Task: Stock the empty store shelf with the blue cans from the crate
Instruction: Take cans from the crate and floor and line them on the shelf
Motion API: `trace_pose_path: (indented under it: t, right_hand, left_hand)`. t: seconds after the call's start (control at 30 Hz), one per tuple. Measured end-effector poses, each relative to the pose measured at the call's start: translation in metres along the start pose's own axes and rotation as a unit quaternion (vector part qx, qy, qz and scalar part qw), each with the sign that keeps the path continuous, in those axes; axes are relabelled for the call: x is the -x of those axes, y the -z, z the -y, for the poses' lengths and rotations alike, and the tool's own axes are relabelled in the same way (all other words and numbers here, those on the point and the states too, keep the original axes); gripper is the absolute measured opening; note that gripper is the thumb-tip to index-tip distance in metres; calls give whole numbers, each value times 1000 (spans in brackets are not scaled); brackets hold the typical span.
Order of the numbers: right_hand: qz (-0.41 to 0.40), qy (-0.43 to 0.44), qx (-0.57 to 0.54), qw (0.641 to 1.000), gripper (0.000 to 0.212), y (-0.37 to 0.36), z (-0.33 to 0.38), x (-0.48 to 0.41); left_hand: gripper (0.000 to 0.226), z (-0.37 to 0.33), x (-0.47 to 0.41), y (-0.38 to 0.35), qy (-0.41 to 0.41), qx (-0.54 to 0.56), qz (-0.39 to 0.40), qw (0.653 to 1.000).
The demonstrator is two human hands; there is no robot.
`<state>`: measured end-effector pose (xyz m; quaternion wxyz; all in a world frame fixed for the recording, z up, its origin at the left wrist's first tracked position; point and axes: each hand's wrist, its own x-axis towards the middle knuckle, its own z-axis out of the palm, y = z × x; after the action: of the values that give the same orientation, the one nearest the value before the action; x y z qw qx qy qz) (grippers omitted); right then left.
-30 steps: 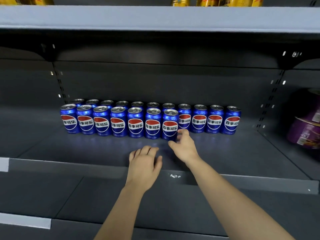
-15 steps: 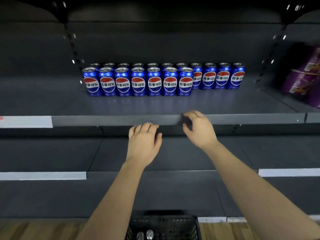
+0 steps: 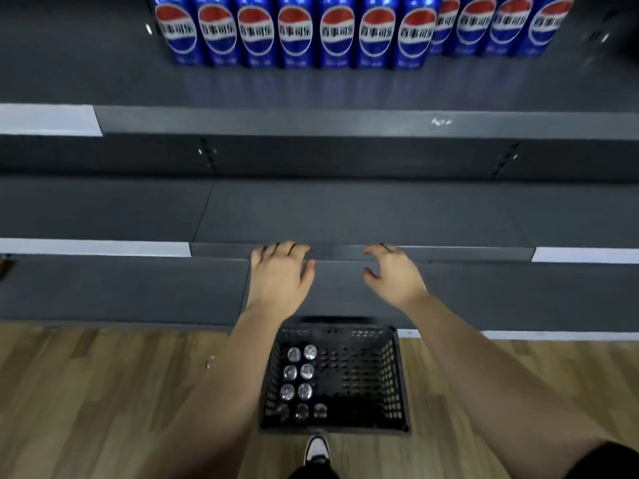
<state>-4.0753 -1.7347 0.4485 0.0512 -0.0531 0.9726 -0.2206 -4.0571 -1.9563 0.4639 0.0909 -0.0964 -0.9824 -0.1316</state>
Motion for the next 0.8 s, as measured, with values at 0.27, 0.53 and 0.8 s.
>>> trace_pose_path:
  t: [0.27, 0.53, 0.8]
  right_hand:
    - [132, -71, -9, 989, 43, -101, -51, 40]
    - [230, -104, -30, 967, 47, -222, -110, 61]
    - [256, -126, -64, 956, 43, -360, -175, 66]
  left_hand:
    - [29, 14, 57, -94, 25, 6, 94, 995]
    - [38, 34, 109, -214, 61, 13, 160, 985]
    - [41, 76, 151, -353, 54, 7, 202, 978]
